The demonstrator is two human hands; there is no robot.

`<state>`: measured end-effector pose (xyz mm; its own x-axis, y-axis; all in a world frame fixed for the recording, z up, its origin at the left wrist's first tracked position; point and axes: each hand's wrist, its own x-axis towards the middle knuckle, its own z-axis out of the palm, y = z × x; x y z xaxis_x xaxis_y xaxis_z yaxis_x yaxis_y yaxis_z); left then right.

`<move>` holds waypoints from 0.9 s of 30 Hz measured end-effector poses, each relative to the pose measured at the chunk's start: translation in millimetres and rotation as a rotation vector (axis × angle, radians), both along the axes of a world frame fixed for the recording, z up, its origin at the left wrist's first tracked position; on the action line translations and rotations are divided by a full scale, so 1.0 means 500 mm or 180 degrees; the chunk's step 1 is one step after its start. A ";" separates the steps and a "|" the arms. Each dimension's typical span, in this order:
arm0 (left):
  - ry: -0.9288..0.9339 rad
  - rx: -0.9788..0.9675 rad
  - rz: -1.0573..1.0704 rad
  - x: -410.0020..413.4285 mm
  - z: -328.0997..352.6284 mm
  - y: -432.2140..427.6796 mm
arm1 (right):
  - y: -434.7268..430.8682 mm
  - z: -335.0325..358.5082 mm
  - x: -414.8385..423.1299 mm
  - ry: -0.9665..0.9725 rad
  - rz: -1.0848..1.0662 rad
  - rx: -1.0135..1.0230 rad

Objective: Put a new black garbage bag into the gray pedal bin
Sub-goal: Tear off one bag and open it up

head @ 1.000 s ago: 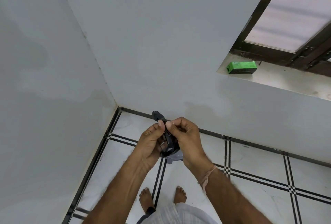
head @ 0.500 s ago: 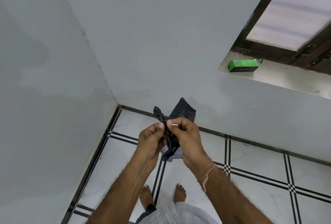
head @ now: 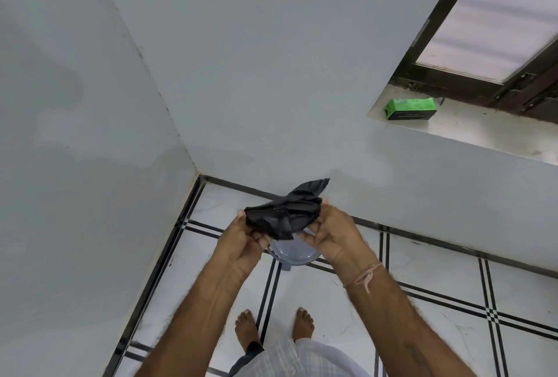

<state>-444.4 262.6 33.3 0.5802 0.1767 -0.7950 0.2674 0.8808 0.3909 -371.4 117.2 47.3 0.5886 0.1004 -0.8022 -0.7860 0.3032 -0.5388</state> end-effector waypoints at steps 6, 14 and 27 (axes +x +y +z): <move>0.0136 -0.0006 -0.0628 0.004 0.008 0.036 | -0.024 -0.026 0.030 0.0019 -0.0136 0.0106; -0.0585 0.0433 -0.0766 0.005 -0.008 0.081 | -0.057 -0.066 0.017 -0.1377 0.2418 -0.0497; -0.0140 0.0256 -0.1287 -0.014 -0.064 0.086 | -0.044 -0.053 0.086 0.0133 -0.0205 0.0780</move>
<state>-451.5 305.8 1.5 0.6488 -0.0119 -0.7609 0.5670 0.6745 0.4729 -328.5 95.2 20.7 0.5669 0.2582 -0.7823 -0.7810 0.4707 -0.4105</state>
